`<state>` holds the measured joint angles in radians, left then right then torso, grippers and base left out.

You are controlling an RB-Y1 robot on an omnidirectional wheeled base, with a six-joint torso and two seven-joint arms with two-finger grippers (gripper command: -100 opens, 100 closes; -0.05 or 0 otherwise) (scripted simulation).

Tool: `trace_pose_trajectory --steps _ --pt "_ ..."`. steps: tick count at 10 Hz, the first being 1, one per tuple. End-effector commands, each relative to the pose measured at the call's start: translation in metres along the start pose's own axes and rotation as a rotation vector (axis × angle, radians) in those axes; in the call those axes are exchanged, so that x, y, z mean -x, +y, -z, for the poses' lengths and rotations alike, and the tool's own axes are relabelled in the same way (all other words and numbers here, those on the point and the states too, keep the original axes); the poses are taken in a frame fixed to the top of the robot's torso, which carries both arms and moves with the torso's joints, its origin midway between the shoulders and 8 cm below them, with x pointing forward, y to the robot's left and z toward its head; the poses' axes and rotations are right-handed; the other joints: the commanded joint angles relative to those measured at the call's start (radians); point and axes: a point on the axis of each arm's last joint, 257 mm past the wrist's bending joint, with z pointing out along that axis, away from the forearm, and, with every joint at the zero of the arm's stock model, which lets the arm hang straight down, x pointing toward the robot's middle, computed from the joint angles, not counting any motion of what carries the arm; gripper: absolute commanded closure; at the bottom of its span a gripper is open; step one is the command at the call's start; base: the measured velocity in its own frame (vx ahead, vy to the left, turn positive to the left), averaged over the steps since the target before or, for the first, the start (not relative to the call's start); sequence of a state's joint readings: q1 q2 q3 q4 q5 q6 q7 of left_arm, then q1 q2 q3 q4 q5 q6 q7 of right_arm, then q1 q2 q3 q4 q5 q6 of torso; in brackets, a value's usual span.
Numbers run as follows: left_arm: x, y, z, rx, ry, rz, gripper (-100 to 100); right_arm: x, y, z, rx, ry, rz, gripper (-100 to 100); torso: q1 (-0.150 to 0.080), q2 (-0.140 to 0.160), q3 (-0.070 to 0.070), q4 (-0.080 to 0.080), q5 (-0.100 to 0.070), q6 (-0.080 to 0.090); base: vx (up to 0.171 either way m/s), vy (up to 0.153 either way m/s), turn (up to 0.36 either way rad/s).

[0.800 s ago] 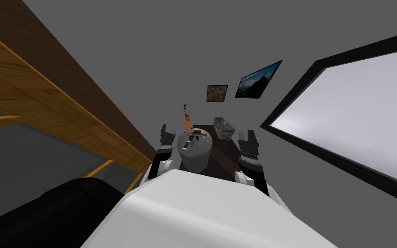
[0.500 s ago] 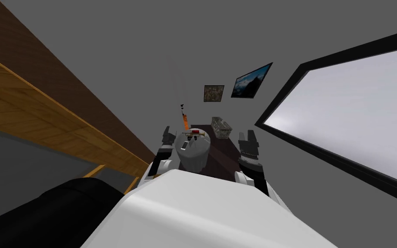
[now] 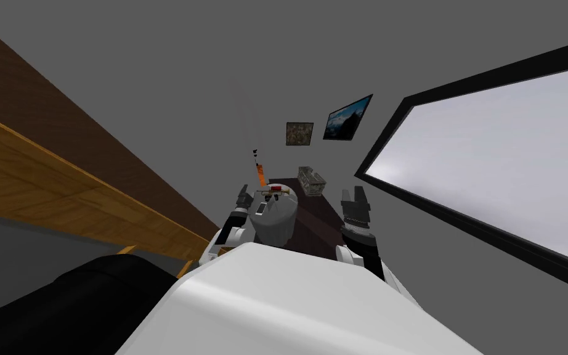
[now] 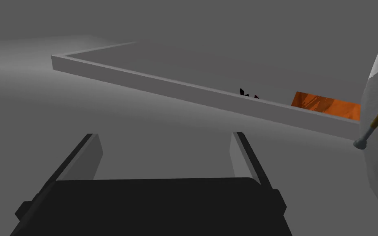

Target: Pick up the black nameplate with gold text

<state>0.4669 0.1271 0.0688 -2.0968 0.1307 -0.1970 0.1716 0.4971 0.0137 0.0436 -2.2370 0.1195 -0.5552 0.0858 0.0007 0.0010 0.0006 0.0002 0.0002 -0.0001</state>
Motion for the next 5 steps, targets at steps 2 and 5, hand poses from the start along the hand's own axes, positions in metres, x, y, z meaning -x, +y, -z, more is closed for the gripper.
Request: trace_pose_trajectory --steps 2,5 --pt "0.019 0.038 -0.006 0.107 0.000 -0.024 -100 0.000 0.000 0.000 0.000 0.000 0.000 0 0.000 0.000 0.000 0.000 0.000 0.000 -0.040 0.009 -0.225" --pt "0.037 0.078 -0.003 0.219 -0.021 -0.038 -100 0.000 0.000 0.000 0.000 0.000 0.000 0 0.000 0.001 0.000 0.000 0.000 0.000 -0.026 0.002 -0.161"
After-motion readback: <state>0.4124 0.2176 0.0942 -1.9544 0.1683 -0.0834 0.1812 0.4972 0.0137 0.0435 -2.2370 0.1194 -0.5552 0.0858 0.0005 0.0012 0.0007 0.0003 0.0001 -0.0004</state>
